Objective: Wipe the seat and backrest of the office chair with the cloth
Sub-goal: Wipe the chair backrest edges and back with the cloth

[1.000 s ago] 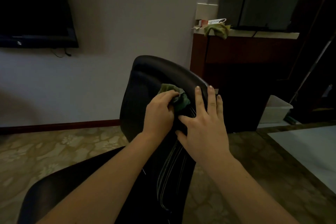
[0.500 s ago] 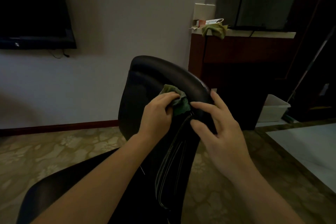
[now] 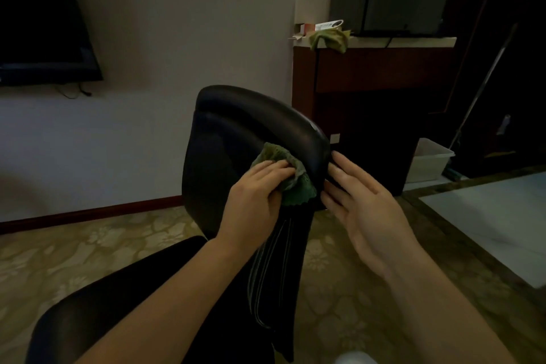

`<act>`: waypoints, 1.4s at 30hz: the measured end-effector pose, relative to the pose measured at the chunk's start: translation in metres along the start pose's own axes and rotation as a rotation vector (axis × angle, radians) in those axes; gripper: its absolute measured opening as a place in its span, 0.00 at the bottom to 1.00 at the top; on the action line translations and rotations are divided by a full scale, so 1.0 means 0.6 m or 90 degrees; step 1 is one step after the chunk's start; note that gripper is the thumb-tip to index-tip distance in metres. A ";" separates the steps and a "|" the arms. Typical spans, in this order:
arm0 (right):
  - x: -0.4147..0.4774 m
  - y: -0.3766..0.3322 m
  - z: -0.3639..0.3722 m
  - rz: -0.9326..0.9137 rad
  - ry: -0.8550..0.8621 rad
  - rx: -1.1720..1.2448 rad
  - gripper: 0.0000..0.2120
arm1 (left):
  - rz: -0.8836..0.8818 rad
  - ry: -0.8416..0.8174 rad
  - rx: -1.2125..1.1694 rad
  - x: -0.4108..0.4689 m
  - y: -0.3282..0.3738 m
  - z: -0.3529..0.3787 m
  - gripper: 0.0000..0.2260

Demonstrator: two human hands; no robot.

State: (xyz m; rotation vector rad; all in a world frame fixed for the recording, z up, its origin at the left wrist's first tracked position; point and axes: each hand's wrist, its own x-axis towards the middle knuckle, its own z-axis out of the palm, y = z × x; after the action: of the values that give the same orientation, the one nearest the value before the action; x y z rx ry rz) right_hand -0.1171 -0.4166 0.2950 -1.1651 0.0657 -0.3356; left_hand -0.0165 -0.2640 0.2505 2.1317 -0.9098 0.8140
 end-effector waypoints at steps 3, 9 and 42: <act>0.003 -0.005 -0.005 0.044 -0.002 -0.052 0.11 | 0.010 -0.019 0.008 0.020 -0.017 -0.022 0.17; 0.014 -0.014 -0.021 0.091 -0.024 -0.089 0.12 | -0.072 0.028 -0.043 0.033 -0.008 -0.006 0.16; 0.028 0.033 -0.021 0.056 0.029 -0.122 0.13 | 0.021 0.018 -0.047 -0.040 -0.022 0.000 0.17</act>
State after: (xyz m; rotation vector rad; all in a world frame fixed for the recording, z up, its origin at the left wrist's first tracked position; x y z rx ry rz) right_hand -0.0996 -0.4257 0.2741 -1.3404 0.1921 -0.2825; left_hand -0.0199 -0.2484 0.2286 2.0414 -0.9485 0.8124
